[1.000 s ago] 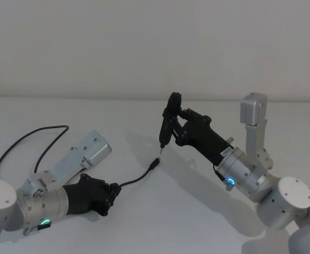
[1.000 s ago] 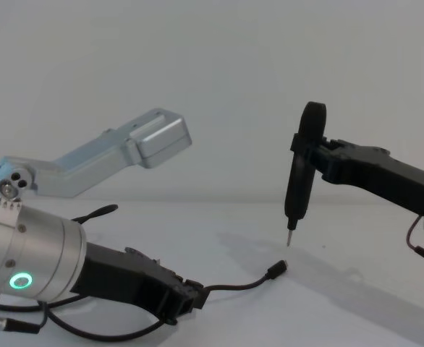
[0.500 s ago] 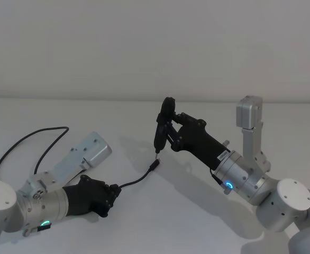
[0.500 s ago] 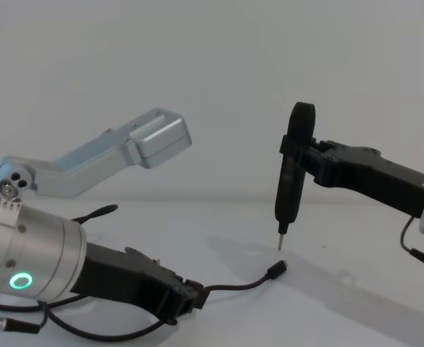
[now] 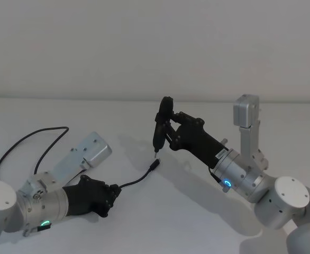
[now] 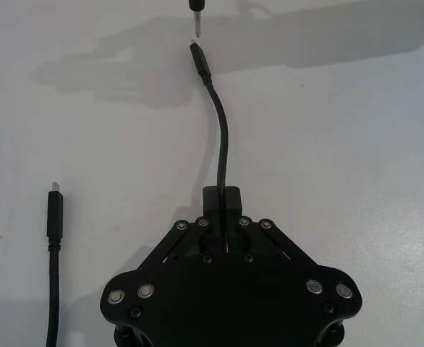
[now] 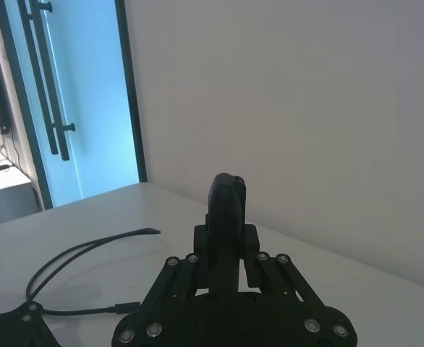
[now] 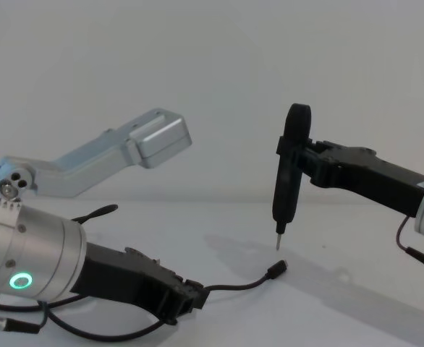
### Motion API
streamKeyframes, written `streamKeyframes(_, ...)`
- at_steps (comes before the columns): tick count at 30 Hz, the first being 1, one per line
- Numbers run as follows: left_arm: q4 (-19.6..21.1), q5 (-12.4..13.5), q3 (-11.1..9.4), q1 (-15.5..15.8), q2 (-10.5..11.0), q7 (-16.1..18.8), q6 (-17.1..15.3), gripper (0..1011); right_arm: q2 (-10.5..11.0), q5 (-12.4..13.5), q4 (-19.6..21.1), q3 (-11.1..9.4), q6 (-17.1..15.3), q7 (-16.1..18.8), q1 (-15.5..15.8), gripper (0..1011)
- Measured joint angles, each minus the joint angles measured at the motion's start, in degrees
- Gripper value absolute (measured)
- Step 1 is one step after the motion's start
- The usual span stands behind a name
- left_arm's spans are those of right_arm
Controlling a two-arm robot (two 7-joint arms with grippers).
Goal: Pick up the data cable with the one hand.
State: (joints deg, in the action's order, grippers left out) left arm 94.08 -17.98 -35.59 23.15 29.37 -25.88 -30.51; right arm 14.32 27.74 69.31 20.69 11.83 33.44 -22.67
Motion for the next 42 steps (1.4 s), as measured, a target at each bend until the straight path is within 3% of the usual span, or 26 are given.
streamKeyframes(42,0.0,0.0,0.0,0.0,0.0,0.0,0.0,48,-0.59,-1.41,-5.91,0.97,3.04,0.39,-2.82,274)
